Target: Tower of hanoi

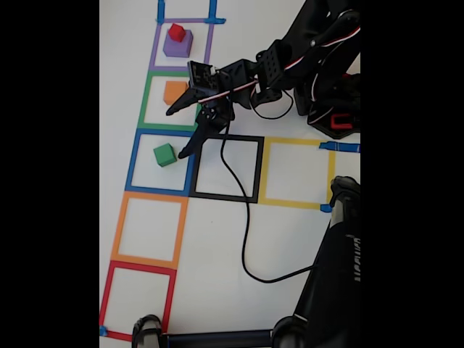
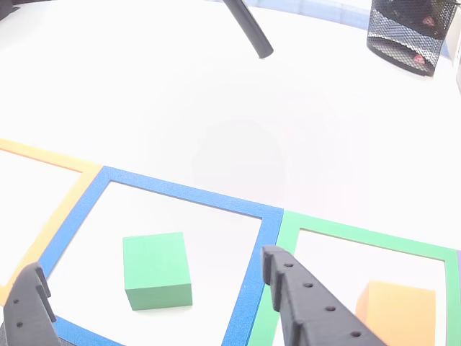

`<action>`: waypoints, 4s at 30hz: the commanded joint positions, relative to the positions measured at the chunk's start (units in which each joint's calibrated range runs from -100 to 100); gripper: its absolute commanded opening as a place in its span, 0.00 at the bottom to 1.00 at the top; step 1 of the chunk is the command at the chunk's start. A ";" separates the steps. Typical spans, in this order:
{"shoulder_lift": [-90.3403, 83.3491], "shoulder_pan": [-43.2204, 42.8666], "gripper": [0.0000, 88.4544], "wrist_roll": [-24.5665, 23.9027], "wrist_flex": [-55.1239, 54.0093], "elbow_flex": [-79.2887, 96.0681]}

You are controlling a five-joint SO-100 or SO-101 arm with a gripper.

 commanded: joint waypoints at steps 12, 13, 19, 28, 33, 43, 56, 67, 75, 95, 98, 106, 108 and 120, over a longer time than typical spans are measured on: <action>30.58 0.44 0.41 0.36 -22.54 -12.07; 32.35 0.25 0.41 0.36 -23.19 -13.35; 40.10 -1.29 0.41 0.36 -27.07 -18.17; 44.38 -4.74 0.40 0.36 -28.05 -19.53; 46.65 -6.08 0.40 0.36 -28.69 -21.17; 50.12 -5.99 0.38 0.36 -28.86 -24.89; 50.36 -5.89 0.32 0.36 -26.83 -24.71; 49.87 -6.18 0.25 0.36 -25.37 -24.98; 49.71 -7.23 0.19 0.36 -25.54 -25.07; 45.03 -8.38 0.09 0.36 -24.16 -23.35; 41.72 -8.29 0.09 0.36 -21.89 -22.71; 18.47 -5.89 0.09 0.36 4.26 -22.26; 10.15 -4.26 0.09 0.36 16.25 -22.62; -18.84 2.64 0.09 0.36 87.10 -55.07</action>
